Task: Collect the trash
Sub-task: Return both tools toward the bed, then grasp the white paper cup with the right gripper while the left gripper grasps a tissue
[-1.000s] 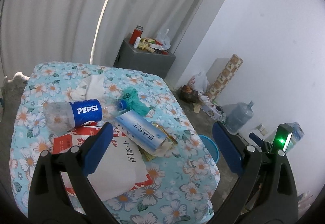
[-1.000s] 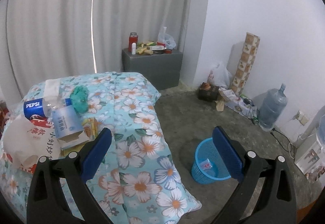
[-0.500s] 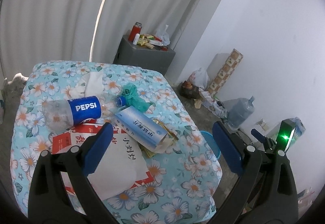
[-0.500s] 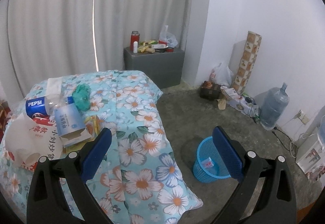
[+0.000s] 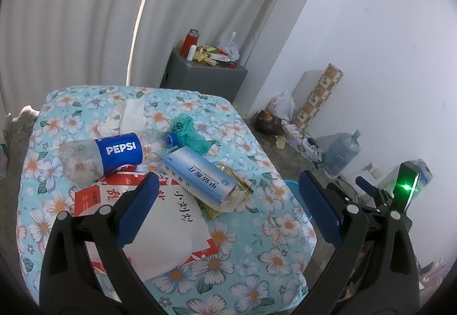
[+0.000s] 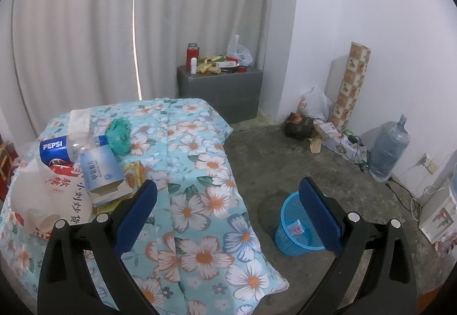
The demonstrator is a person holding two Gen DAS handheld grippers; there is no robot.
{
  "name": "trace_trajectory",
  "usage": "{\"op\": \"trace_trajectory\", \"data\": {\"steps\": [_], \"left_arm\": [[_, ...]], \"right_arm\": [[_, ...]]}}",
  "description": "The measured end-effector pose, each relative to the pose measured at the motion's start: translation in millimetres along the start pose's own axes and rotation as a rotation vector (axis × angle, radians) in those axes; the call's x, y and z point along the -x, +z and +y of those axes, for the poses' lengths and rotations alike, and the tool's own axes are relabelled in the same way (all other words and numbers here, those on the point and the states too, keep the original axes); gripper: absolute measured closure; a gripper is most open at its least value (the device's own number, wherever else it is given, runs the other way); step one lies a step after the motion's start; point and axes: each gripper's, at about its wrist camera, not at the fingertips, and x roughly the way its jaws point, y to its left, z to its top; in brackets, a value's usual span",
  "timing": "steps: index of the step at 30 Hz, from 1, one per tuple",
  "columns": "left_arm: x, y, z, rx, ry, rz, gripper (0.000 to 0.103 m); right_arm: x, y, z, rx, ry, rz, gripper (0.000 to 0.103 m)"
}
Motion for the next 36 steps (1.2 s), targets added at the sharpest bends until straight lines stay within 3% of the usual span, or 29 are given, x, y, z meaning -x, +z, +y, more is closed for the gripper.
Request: {"op": "trace_trajectory", "data": {"steps": [5, 8, 13, 18, 26, 29, 34, 36], "left_arm": [[-0.5, -2.2, 4.4, -0.007, 0.007, 0.005, 0.009], [0.2, -2.3, 6.2, -0.009, 0.018, -0.001, 0.009], [8.4, -3.6, 13.0, 0.005, 0.046, -0.028, 0.009], [20.5, -9.8, 28.3, 0.012, 0.095, -0.053, 0.009], [27.0, -25.4, 49.3, -0.003, 0.147, -0.053, 0.009], [26.7, -35.5, 47.2, -0.051, 0.136, -0.036, 0.009], [14.8, -56.6, 31.4, -0.221, 0.202, -0.014, 0.011], [11.9, -64.4, 24.1, -0.283, 0.221, -0.011, 0.020]], "right_arm": [[-0.8, -0.5, 1.3, -0.006, 0.018, 0.004, 0.007], [-2.1, -1.8, -4.6, -0.033, 0.074, 0.008, 0.007], [-4.6, -7.5, -27.5, -0.155, 0.201, 0.008, 0.007], [-14.9, -11.4, -43.8, -0.310, 0.355, 0.070, 0.007], [-38.9, -17.2, -11.8, -0.323, 0.577, 0.192, 0.007], [-47.2, -21.5, 1.4, -0.304, 0.592, 0.229, 0.008], [-62.9, -28.2, 19.1, -0.282, 0.603, 0.294, 0.012], [-65.6, -30.5, 23.4, -0.275, 0.598, 0.308, 0.014]]}}
